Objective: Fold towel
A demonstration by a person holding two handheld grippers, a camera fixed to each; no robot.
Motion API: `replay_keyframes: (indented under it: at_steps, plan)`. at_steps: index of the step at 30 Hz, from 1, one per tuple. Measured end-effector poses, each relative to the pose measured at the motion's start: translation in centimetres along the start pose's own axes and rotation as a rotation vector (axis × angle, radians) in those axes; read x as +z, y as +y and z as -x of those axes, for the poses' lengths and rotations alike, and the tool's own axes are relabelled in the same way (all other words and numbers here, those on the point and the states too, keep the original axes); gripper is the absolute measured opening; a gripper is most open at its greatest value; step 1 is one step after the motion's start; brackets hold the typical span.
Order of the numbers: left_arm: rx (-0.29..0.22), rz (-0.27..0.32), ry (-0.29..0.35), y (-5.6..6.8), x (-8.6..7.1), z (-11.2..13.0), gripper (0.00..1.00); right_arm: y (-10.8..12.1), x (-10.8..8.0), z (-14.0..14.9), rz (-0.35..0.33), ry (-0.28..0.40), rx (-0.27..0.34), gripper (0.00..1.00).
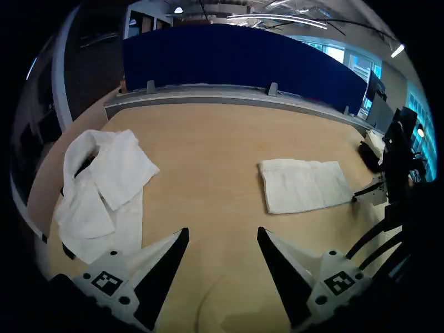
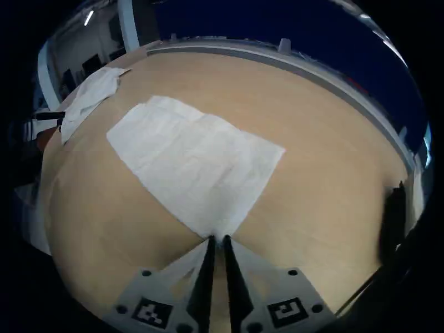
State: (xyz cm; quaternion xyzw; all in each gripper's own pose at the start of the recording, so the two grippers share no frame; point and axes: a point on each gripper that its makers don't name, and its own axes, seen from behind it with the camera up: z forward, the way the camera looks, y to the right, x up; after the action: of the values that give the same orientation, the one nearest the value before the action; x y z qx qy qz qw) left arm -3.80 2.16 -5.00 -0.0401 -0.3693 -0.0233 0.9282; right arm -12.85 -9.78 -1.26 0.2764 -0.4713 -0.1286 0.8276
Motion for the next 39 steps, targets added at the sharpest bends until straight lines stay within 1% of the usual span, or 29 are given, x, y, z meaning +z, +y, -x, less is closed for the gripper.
replay_keyframes:
  at_steps: [4, 9, 14, 18, 21, 26, 32, 35, 39]
  plan:
    - [0.004, 0.000, -0.001, 0.0, 0.0, 0.1, 0.91, 0.1, -0.1, -0.1, 0.003, 0.005, 0.001, 0.07]
    - [0.004, 0.001, -0.003, 0.0, 0.1, 0.1, 0.91, 0.0, -0.6, -0.7, 0.010, 0.026, 0.000, 0.07]
    - [0.003, 0.004, -0.001, 0.1, 0.1, -0.2, 0.91, 0.1, -1.7, -2.3, 0.015, 0.067, 0.005, 0.06]
    - [0.006, 0.007, 0.002, 0.2, 0.2, -0.5, 0.91, 0.0, -2.7, -4.3, 0.013, 0.108, 0.004, 0.06]
    - [0.006, 0.009, 0.007, 0.4, 0.1, -0.7, 0.91, -0.2, -3.4, -6.0, 0.009, 0.136, -0.009, 0.06]
    - [0.003, 0.012, 0.012, 0.4, -0.2, -0.9, 0.91, -1.0, -4.4, -9.0, 0.002, 0.180, -0.048, 0.06]
    - [-0.001, 0.012, 0.018, 0.3, -0.5, -1.0, 0.91, -2.3, -5.3, -12.5, -0.012, 0.226, -0.091, 0.06]
    - [-0.004, 0.012, 0.020, 0.2, -0.6, -1.0, 0.91, -3.0, -5.7, -14.0, -0.016, 0.246, -0.114, 0.06]
    - [-0.005, 0.015, 0.021, 0.2, -0.6, -1.0, 0.91, -3.6, -6.0, -15.1, -0.021, 0.255, -0.141, 0.06]
